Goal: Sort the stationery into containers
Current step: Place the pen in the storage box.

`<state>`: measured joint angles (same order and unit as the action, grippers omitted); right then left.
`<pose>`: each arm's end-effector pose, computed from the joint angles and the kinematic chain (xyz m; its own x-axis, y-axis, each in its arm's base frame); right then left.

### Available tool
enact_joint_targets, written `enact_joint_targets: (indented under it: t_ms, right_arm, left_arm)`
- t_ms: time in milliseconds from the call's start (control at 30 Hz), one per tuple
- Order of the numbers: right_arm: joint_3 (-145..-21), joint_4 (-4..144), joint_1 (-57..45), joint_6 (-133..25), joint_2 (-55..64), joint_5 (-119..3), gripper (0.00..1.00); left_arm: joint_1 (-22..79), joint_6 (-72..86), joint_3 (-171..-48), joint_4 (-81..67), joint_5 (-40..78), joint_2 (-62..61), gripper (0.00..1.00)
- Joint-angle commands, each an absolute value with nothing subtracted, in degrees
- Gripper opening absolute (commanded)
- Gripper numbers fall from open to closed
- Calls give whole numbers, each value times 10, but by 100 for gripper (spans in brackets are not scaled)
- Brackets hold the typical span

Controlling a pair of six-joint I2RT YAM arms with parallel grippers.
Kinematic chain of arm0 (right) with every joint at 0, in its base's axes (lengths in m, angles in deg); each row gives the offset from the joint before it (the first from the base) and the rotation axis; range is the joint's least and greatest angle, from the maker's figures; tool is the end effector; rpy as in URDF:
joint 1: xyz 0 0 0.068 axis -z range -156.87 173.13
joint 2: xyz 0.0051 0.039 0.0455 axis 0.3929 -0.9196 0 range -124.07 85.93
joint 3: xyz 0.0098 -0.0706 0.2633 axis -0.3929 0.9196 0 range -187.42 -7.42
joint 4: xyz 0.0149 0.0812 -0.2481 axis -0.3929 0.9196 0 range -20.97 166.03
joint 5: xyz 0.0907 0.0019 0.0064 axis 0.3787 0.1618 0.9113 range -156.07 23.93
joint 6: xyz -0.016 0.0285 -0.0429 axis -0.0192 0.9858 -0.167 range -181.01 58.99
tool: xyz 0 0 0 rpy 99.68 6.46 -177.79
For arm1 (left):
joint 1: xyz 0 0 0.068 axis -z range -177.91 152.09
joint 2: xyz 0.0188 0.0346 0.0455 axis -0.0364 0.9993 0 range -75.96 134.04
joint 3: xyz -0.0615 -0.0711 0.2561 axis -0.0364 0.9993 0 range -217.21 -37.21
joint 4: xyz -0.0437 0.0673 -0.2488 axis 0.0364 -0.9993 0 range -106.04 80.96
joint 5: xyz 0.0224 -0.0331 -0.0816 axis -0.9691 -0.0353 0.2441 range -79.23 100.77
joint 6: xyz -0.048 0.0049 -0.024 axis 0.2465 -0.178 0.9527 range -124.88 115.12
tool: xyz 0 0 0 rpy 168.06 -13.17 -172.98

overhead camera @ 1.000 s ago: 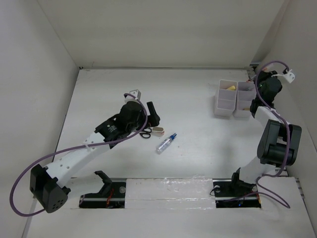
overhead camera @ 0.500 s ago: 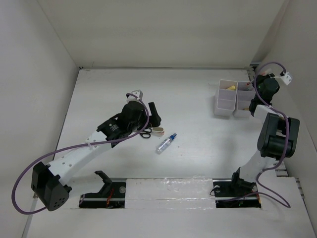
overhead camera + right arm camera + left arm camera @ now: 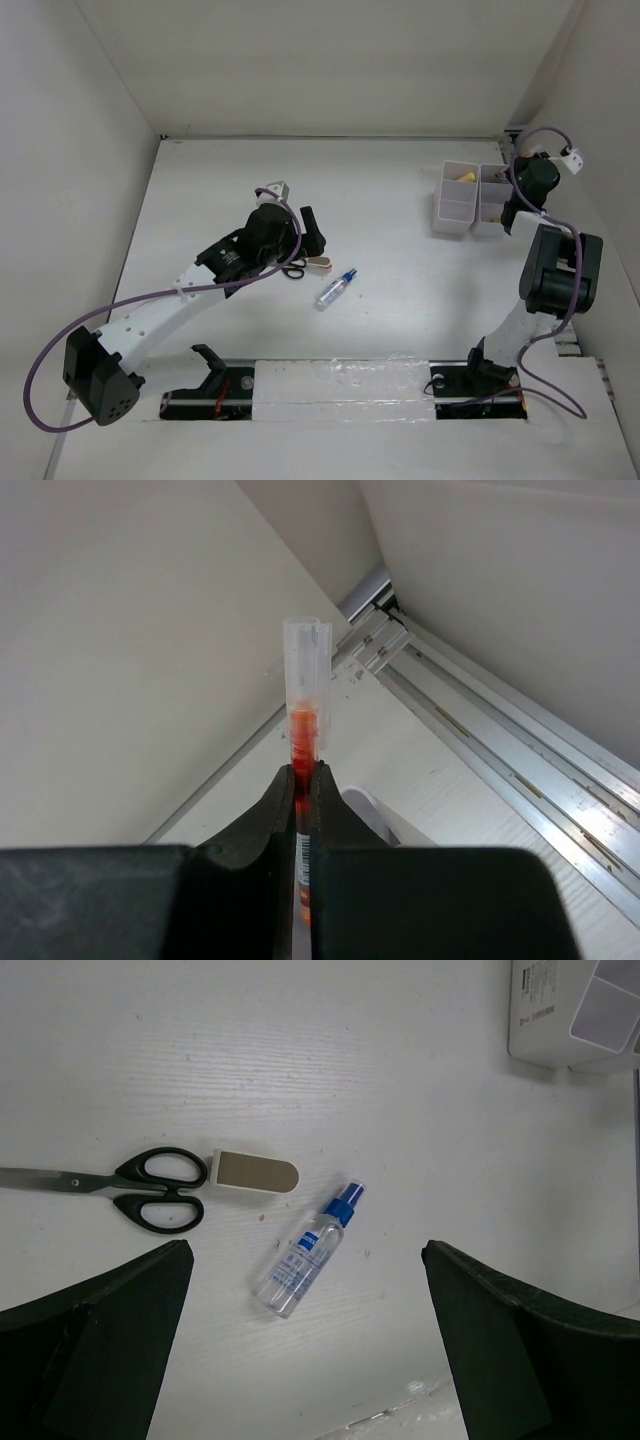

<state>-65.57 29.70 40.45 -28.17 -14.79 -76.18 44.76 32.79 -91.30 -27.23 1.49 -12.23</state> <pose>0.3791 -0.1248 0.2451 0.2044 0.4954 -0.8443 0.4161 0.7367 0.5330 0.1886 -0.1660 0.3174 -0.6165 -0.2521 -0.7459 0.2366 0.8442 -0.4809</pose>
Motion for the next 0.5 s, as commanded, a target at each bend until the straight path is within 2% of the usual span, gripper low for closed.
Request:
enact_joint_targets:
  t_ms: [0,100,200,367,467]
  right_arm:
    - [-672,286,397,-284,-151,-763,9]
    - [-672,292,397,-289,-151,-750,27]
    - [-665,292,392,-295,-143,-744,64]
    - [-632,252,371,-315,-87,-731,81]
    - [-632,257,364,-315,-47,-731,86]
  left_arm:
    - [448,318,-922,-260,18,-130,100]
    - [448,318,-922,-260,18,-130,100]
    - [448,318,-922,-260,18,-130,100]
    - [448,318,-922,-260,18,-136,100]
    - [448,318,-922,-260,18,-136,100]
